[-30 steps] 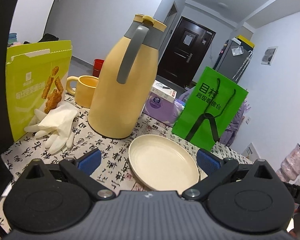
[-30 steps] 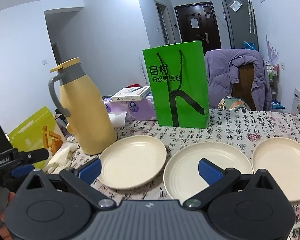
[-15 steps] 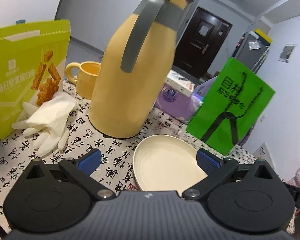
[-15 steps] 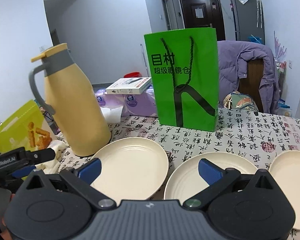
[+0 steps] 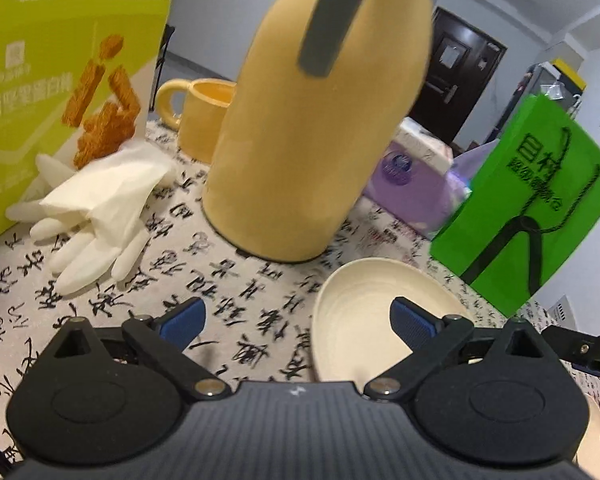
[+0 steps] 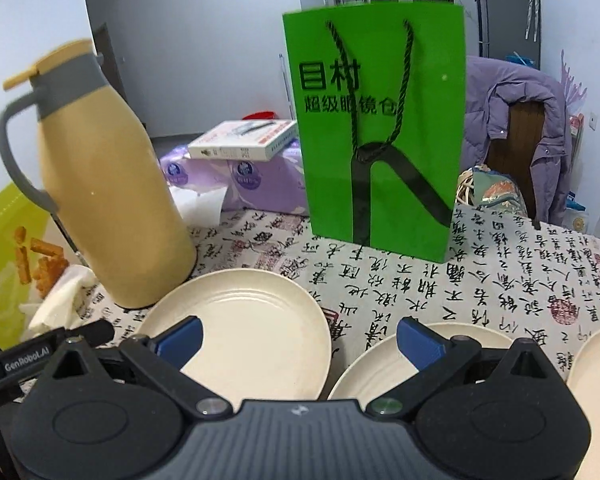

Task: Organize plates and bowls
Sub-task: 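Move both grippers toward the cream plate beside the yellow thermos, then close the left gripper on the plate rim while the right gripper closes on the opposite rim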

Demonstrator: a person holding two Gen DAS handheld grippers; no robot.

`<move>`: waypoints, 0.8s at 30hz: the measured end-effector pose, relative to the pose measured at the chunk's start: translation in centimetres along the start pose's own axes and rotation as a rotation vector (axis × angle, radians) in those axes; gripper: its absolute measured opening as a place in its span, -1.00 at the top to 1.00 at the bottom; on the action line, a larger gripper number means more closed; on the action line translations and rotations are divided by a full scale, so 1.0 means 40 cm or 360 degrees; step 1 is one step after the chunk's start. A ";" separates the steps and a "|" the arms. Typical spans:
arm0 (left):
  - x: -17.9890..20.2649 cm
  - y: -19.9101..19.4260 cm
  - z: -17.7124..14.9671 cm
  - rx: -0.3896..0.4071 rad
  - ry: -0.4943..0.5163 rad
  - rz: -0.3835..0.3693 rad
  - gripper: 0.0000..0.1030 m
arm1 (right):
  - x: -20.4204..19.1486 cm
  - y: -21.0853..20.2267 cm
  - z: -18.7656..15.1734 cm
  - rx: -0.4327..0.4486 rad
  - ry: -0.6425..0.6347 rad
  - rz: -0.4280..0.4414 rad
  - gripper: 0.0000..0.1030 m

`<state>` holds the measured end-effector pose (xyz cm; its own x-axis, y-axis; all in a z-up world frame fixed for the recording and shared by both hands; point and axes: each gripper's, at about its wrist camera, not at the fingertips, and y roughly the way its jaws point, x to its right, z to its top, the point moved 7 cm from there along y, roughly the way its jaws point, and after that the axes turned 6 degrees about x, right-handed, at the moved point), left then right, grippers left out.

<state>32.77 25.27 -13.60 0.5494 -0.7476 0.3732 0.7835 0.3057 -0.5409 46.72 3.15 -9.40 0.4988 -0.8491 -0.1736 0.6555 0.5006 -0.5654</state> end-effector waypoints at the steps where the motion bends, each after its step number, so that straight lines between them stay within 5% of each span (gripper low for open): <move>1: -0.006 0.002 0.001 -0.0006 -0.0021 -0.0013 -0.94 | 0.000 0.013 -0.002 -0.0009 -0.0003 -0.0009 -1.00; 19: 0.009 0.023 -0.016 -0.0051 0.0048 -0.0082 -0.94 | -0.016 0.112 -0.005 -0.0072 -0.0075 -0.0049 -1.00; 24: 0.012 0.024 -0.018 -0.0074 0.0048 -0.0108 -0.77 | -0.008 0.113 -0.003 -0.0071 -0.0068 -0.0064 -0.89</move>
<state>33.60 24.78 -14.50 0.4858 -0.7832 0.3881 0.8041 0.2264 -0.5497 49.43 5.67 -12.01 0.4971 -0.8599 -0.1157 0.6499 0.4574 -0.6070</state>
